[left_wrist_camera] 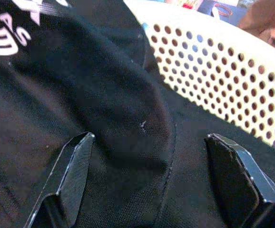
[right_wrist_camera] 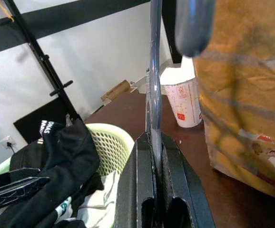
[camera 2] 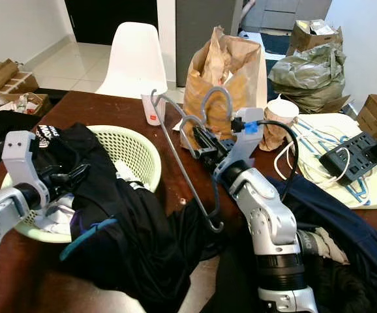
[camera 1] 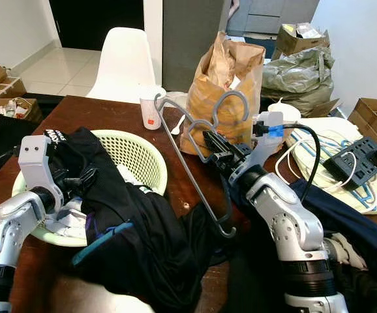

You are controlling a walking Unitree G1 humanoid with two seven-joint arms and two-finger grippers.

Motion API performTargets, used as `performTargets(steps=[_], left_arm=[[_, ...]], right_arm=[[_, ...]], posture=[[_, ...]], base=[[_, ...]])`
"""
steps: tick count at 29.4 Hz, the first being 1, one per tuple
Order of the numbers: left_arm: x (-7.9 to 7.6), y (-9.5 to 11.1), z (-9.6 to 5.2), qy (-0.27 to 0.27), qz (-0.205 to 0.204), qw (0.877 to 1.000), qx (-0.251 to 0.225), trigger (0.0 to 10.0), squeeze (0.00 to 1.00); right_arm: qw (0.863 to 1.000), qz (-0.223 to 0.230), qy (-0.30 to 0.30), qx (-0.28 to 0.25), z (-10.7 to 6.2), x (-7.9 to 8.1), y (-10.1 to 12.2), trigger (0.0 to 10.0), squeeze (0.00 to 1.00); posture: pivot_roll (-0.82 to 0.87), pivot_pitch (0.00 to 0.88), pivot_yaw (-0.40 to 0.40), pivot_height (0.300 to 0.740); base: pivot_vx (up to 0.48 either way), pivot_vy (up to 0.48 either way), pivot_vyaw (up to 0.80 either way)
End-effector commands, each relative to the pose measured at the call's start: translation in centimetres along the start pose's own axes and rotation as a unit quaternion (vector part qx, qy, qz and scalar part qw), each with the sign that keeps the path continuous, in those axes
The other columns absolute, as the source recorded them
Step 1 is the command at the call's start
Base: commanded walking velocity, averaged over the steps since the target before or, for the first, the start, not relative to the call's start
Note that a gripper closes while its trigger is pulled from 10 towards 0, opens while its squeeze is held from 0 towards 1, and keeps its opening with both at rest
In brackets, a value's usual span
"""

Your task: Hang hanger

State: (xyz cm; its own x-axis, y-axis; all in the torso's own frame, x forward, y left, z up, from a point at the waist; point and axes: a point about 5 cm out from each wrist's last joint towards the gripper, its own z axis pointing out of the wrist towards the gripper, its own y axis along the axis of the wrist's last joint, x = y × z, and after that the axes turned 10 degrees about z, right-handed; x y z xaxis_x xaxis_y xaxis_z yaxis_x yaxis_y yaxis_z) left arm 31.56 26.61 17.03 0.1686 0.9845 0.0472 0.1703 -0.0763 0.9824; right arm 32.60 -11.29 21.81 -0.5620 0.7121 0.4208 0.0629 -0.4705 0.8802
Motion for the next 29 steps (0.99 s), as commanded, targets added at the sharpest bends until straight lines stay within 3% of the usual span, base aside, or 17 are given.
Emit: performTargets(steps=[1, 5, 6, 23, 26, 27, 28, 29], left_arm=[[0.4, -0.3, 0.1, -0.002, 0.034, 0.999, 0.018, 10.0, 0.00], [0.3, -0.6, 0.5, -0.011, 0.054, 0.998, 0.028, 10.0, 0.00], [0.3, -0.8, 0.6, -0.014, 0.071, 0.997, 0.039, 0.0, 0.00], [0.2, -1.6, 0.4, -0.017, 0.087, 0.994, 0.058, 0.0, 0.00], [0.4, -0.5, 0.4, -0.009, 0.094, 0.995, 0.036, 0.0, 0.00], [0.5, 1.3, 0.2, -0.005, 0.096, 0.995, 0.000, 0.0, 0.00], [0.5, 1.3, 0.2, -0.005, 0.096, 0.995, 0.000, 0.0, 0.00], [0.5, 3.4, -0.3, 0.002, 0.100, 0.994, -0.042, 0.0, 0.00]], right_arm=[[1.000, -0.003, -0.004, 0.002, -0.4, 0.0, 0.0, 10.0, 0.00], [1.000, -0.004, -0.007, 0.003, -0.6, 0.0, 0.0, 10.0, 0.00], [1.000, -0.005, -0.009, 0.004, -0.7, 0.0, 0.1, 10.0, 0.00], [1.000, -0.006, -0.013, 0.003, -0.8, -0.2, 0.3, 10.0, 0.00], [1.000, -0.005, -0.013, 0.002, -0.7, -0.2, 0.3, 10.0, 0.00], [1.000, -0.005, -0.014, 0.001, -0.6, -0.2, 0.2, 10.0, 0.00], [1.000, -0.005, -0.014, 0.001, -0.6, -0.2, 0.2, 10.0, 0.00], [1.000, -0.003, -0.013, 0.001, -0.5, -0.2, 0.2, 10.0, 0.00]], posture=[[-0.09, 0.136, -0.048, 0.740], [-0.10, 0.145, -0.047, 0.740], [-0.10, 0.146, -0.047, 0.740], [-0.09, 0.147, -0.048, 0.740], [-0.09, 0.142, -0.049, 0.740], [-0.08, 0.138, -0.049, 0.740], [-0.08, 0.138, -0.049, 0.740], [-0.08, 0.134, -0.048, 0.740]], base=[[0.000, 0.000, 0.00], [0.000, 0.000, 0.00], [0.000, 0.000, 0.00], [0.000, 0.000, 0.00], [0.000, 0.000, 0.00], [0.000, 0.000, 0.00], [0.000, 0.000, 0.00], [0.000, 0.000, 0.00]])
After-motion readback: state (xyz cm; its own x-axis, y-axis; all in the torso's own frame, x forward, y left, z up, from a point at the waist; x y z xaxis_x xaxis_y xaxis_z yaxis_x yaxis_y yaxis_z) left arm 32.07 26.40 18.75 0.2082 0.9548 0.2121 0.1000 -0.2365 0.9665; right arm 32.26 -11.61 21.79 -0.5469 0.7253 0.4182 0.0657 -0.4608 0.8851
